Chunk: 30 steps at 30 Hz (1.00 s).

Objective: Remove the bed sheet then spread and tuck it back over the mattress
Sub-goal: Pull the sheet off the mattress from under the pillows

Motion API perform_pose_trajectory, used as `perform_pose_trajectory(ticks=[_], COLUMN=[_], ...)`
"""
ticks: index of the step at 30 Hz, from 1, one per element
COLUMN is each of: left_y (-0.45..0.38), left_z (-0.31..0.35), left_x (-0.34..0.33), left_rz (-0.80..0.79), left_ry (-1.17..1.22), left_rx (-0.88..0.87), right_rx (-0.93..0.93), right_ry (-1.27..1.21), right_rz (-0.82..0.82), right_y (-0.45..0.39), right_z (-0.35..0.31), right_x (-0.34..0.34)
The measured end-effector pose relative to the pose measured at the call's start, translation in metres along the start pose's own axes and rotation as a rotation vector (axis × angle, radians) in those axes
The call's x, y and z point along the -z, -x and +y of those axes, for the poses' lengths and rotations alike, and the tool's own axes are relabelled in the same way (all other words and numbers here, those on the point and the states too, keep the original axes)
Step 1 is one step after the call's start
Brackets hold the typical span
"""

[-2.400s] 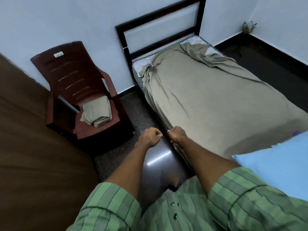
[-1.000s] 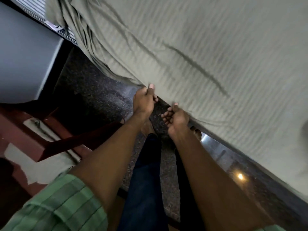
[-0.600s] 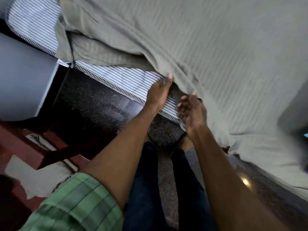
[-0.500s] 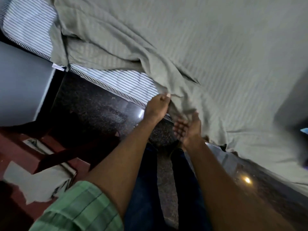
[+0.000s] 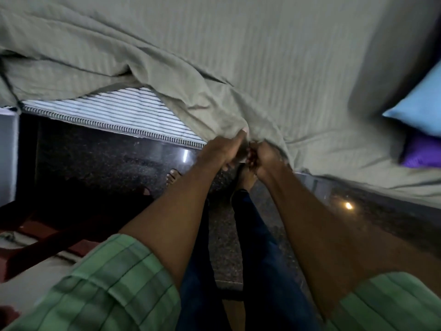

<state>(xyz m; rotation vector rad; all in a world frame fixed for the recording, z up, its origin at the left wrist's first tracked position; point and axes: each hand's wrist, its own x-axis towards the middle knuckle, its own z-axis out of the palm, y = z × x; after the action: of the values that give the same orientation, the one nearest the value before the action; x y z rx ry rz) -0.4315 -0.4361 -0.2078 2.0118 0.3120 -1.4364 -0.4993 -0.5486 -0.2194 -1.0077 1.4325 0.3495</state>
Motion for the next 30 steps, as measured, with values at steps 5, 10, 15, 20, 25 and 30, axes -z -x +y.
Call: perform_pose_trajectory(ticks=[5, 10, 15, 20, 25, 30], left_y=[0.004, -0.004, -0.005, 0.026, 0.048, 0.057], left_z=[0.026, 0.075, 0.062, 0.033, 0.033, 0.081], left_x=[-0.031, -0.035, -0.026, -0.062, -0.161, -0.243], left_rz=[-0.097, 0.207, 0.305, 0.101, -0.155, -0.138], left_ry=[0.478, 1.002, 0.807, 0.630, 0.130, 0.456], left_rx=[-0.089, -0.129, -0.182, -0.099, -0.111, -0.149], right_rx=[0.278, 0.040, -0.088, -0.106, 0.332, 0.290], right_ry=[-0.335, -0.501, -0.629, -0.465, -0.410, -0.399], right_rz=[-0.227, 0.146, 0.377, 0.358, 0.055, 0.050], right_y=[0.050, 0.039, -0.016, -0.056, 0.004, 0.005], right_z=[-0.001, 0.017, 0.033, 0.025, 0.003, 0.032], right_x=[0.009, 0.033, 0.098, 0.136, 0.151, 0.242])
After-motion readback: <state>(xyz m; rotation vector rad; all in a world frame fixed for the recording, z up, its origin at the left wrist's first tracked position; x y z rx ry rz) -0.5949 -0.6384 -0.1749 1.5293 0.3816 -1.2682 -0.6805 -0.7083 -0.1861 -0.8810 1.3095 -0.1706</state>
